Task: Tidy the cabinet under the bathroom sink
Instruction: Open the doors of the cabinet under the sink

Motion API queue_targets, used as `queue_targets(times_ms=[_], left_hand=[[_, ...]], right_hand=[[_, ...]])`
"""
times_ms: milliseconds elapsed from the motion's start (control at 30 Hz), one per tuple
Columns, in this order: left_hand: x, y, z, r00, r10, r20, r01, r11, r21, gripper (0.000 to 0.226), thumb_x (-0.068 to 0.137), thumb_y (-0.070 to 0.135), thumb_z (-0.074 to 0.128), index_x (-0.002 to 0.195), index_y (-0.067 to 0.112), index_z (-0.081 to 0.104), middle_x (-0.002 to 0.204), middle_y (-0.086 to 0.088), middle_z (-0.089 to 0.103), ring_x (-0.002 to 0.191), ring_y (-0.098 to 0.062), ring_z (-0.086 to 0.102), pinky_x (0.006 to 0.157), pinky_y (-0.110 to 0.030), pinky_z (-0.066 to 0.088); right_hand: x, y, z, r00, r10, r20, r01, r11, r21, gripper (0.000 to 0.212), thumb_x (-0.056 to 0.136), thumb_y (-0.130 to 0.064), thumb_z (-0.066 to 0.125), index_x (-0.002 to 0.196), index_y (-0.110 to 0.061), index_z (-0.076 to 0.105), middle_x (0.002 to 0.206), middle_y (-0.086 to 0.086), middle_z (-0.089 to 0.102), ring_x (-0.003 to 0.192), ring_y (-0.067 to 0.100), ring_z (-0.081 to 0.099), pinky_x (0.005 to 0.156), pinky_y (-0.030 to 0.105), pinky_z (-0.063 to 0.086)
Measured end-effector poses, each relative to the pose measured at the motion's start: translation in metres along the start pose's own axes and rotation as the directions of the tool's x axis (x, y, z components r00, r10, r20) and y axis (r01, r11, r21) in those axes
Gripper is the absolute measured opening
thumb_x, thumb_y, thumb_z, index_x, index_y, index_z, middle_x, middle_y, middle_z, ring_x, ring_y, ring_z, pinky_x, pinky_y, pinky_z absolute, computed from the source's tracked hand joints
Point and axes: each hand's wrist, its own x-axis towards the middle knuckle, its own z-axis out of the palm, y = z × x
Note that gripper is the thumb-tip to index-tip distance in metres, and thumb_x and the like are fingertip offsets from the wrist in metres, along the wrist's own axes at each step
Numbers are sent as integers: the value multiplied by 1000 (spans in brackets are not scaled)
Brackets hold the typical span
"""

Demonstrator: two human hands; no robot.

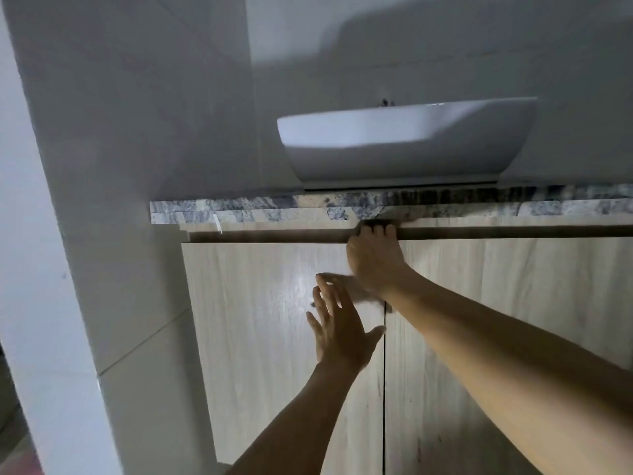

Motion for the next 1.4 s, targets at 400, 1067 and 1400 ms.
queue_targets(times_ms=[400, 1067, 1400], left_hand=[[-26, -3, -20, 1000, 23, 20, -23, 1000, -14, 123, 75, 72, 55, 147, 12, -23, 138, -10, -46, 143, -35, -22, 117, -57, 1], [-130, -116, -139, 990, 110, -90, -140, 869, -474, 126, 58, 47, 70, 151, 25, -11, 161, 6, -6, 149, -17, -4, 120, -46, 18], [-180, -187, -208, 994, -59, 88, 94, 878, -470, 80, 69, 4, 68, 138, 28, 35, 90, 5, 68, 74, -13, 66, 68, -27, 53]], right_hand=[[-17, 2, -26, 999, -36, 35, 32, 993, 114, 23, 89, -19, 56, 70, -19, 43, 79, 0, 58, 95, 25, 58, 105, 48, 25], [-104, -119, -123, 984, -142, -112, 170, 521, 836, 20, 83, -28, 61, 78, -9, 66, 68, 1, 67, 63, 13, 62, 57, 29, 44], [-108, -205, -133, 896, -357, -266, 406, 413, 815, 45, 90, -48, 54, 76, -5, 49, 70, 6, 51, 58, 17, 47, 55, 32, 35]])
